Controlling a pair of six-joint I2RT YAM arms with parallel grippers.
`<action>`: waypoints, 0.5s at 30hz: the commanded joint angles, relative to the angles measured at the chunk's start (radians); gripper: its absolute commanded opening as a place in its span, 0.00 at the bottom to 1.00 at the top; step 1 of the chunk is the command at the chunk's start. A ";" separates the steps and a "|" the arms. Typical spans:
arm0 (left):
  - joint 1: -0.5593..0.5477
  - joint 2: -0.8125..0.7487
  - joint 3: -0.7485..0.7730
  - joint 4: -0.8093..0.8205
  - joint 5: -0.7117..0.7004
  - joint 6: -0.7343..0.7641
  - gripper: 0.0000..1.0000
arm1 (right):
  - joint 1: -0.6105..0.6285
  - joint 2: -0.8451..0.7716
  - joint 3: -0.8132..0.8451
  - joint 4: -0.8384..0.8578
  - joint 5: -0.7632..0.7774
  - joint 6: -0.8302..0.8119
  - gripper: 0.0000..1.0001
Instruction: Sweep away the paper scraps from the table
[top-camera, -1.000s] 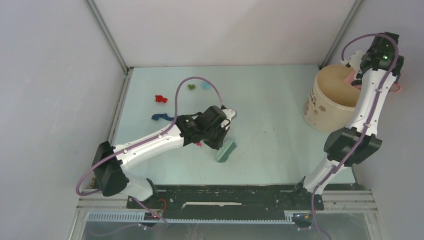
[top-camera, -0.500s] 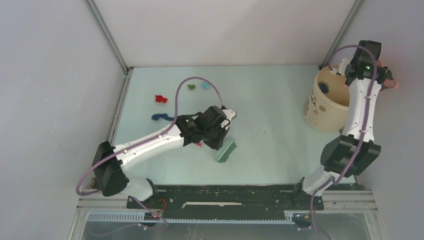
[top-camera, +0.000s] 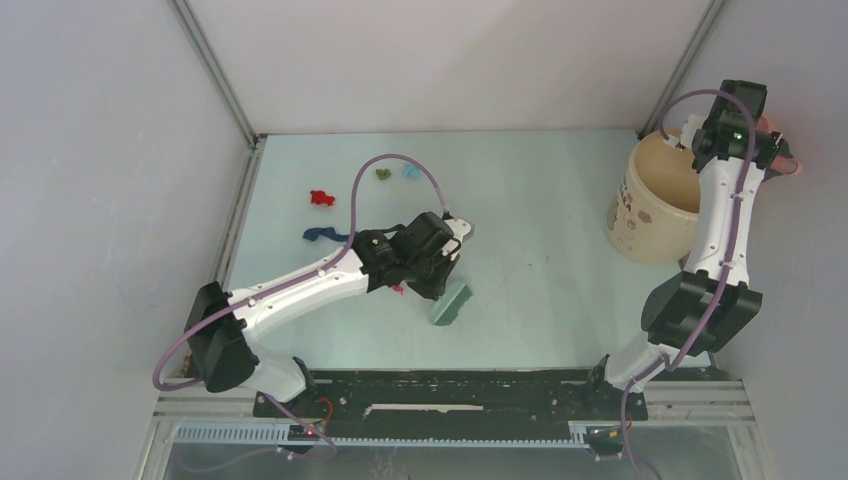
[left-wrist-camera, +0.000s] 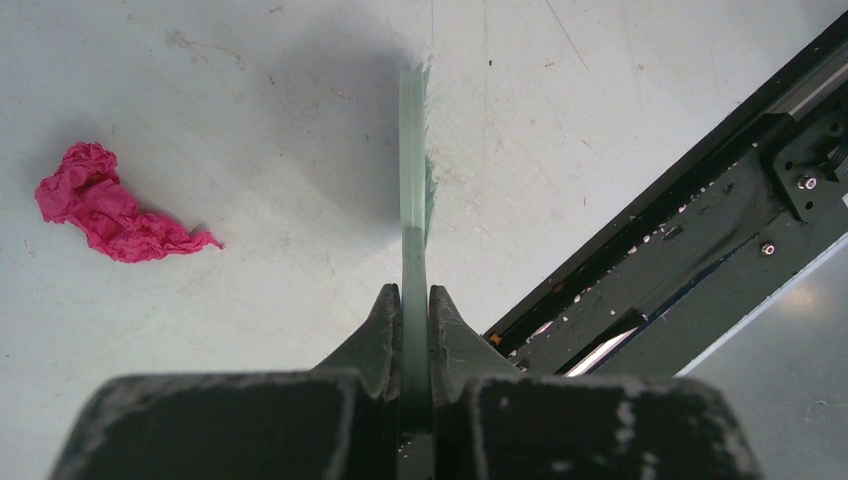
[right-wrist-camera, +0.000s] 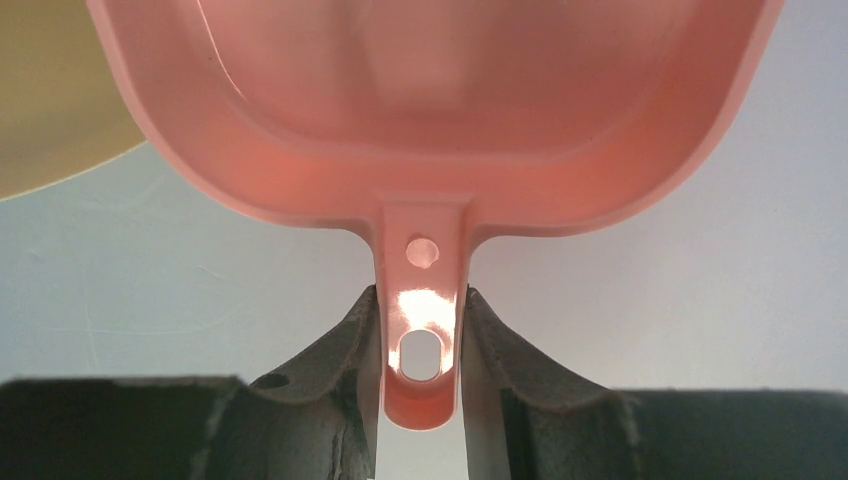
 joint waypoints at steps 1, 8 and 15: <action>0.004 0.017 0.024 -0.002 0.016 0.018 0.00 | -0.007 -0.044 0.001 0.011 0.013 0.021 0.00; 0.004 0.017 0.025 -0.004 0.014 0.020 0.00 | -0.011 -0.043 0.043 -0.008 -0.015 0.056 0.00; 0.004 0.026 0.027 -0.004 0.014 0.020 0.00 | 0.017 -0.022 0.233 -0.054 -0.081 0.260 0.00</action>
